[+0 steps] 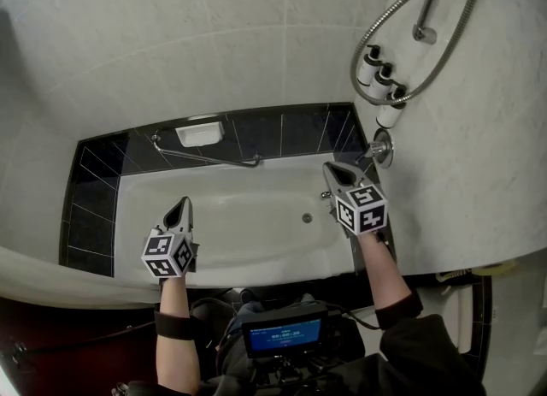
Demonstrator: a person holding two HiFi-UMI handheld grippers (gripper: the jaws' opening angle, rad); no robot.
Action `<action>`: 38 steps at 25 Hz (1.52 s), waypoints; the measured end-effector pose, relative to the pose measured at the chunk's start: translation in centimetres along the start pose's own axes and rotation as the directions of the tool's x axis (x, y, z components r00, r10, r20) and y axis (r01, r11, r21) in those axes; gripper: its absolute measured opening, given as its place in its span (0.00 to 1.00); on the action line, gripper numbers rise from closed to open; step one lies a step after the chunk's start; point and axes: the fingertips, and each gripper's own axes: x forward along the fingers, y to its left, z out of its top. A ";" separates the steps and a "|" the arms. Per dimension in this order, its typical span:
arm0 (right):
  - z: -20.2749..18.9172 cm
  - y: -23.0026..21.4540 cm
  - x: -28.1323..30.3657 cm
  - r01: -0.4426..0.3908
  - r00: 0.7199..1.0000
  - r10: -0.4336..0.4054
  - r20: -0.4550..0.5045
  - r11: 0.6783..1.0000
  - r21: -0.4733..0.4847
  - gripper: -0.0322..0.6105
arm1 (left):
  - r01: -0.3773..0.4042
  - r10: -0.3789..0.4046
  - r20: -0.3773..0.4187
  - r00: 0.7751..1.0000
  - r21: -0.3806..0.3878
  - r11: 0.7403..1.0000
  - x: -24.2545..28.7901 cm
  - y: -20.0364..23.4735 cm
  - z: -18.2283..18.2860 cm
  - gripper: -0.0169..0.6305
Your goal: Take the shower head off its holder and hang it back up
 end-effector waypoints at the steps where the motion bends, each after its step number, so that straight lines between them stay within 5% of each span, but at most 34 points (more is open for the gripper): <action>1: -0.1 0.0 0.0 0.000 1.000 0.000 -0.001 1.000 0.001 0.08 | 0.000 0.000 -0.001 1.000 0.003 1.000 0.0 0.0 -0.1 0.03; 12: 0.9 -2.3 1.4 0.029 0.999 -0.028 0.037 0.999 -0.016 0.08 | 0.008 -0.010 0.059 0.998 0.025 1.000 2.6 -0.1 1.2 0.03; 16: -2.6 -0.1 0.4 0.007 0.999 -0.006 -0.031 1.000 0.016 0.08 | 0.014 -0.014 0.024 1.000 0.015 1.000 0.5 -0.7 0.8 0.03; 20: -1.9 -1.3 -0.1 0.023 0.999 -0.023 -0.043 1.000 0.012 0.08 | 0.064 -0.068 0.059 0.996 0.072 0.995 2.5 -2.3 5.6 0.03; 25: -1.4 -3.1 -0.7 0.051 0.998 -0.051 -0.037 0.999 -0.003 0.08 | 0.108 -0.150 0.145 0.978 0.266 0.958 6.6 -5.0 15.9 0.11; 29: -0.9 -3.9 -1.0 0.057 0.998 -0.057 -0.025 0.998 0.004 0.08 | 0.110 -0.234 0.219 0.947 0.464 0.879 9.2 -9.3 26.6 0.31; 33: -0.6 -4.7 -1.1 0.061 0.998 -0.061 -0.016 0.998 0.014 0.08 | 0.048 -0.300 0.251 0.921 0.689 0.723 10.8 -15.0 36.1 0.42; 38: -0.3 -5.2 -1.1 0.054 0.999 -0.054 -0.007 0.998 0.024 0.08 | -0.049 -0.340 0.271 0.900 0.841 0.539 11.7 -21.5 44.8 0.54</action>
